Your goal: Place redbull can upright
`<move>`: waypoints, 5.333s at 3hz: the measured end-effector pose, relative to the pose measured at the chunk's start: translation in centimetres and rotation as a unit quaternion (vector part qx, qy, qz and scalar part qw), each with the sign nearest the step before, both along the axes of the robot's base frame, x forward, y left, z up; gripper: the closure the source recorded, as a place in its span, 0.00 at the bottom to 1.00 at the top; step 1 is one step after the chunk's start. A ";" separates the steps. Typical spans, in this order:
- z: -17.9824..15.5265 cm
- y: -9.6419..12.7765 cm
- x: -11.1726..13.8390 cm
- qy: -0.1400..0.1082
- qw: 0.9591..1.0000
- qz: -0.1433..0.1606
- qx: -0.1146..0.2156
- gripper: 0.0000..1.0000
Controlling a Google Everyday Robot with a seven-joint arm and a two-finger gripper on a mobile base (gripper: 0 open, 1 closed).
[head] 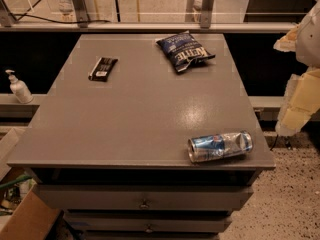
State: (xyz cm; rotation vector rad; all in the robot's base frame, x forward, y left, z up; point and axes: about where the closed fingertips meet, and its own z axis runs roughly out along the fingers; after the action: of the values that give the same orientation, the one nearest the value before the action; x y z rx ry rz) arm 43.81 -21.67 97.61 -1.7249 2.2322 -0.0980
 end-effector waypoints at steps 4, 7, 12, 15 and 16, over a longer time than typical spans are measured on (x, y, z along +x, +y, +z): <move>-5.1 1.3 -2.7 -0.009 0.997 0.060 -0.047 0.00; -12.6 5.8 -2.5 0.022 0.995 0.074 -0.066 0.00; -15.4 11.3 -2.9 0.047 0.993 0.077 -0.077 0.63; -11.0 16.6 -3.5 0.044 0.993 0.107 -0.009 1.00; -9.9 21.0 -5.4 0.075 0.973 0.151 0.160 1.00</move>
Offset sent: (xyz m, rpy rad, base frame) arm -0.0159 0.0031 -0.0259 -0.0477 -0.0275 0.1063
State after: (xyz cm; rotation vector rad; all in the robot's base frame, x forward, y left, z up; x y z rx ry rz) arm 38.42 -0.63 87.70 -1.9083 1.9198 0.4489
